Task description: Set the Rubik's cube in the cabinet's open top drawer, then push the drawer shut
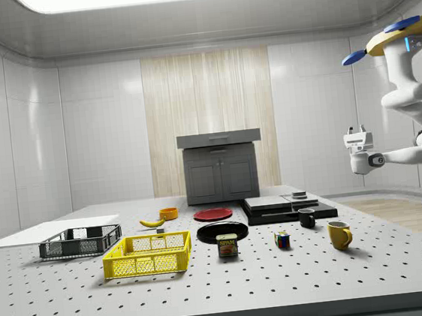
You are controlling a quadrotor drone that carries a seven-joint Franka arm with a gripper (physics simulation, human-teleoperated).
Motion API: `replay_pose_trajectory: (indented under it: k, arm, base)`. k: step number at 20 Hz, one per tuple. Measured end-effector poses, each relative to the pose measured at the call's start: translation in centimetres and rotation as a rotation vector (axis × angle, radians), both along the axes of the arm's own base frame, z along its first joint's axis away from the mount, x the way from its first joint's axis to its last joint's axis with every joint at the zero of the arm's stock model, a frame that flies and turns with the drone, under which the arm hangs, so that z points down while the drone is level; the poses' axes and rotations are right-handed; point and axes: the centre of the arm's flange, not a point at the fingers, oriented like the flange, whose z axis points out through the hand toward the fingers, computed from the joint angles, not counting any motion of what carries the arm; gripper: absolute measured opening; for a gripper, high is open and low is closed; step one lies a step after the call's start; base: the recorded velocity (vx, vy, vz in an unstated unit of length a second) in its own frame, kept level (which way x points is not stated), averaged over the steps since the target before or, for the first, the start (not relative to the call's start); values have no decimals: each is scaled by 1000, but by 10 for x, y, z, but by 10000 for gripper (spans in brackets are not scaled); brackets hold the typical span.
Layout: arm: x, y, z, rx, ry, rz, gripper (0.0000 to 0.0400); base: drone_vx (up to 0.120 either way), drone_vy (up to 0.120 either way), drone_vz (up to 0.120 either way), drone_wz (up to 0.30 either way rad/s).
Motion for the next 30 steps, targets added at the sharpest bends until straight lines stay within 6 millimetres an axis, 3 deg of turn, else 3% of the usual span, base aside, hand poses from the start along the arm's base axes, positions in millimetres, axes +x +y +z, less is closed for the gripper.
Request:
replay_pose_trajectory:
  k: [8, 13, 30]
  arm:
    - [-3, 0, 56, 0, -6, 0, 400]
    - [-1, 0, 78, 0, -10, 0, 400]
    - [-1, 0, 93, -1, -23, 0, 400]
  base:
    - [85, 80, 0, 0]
    - [120, 120, 0, 0]
    - [120, 120, 0, 0]
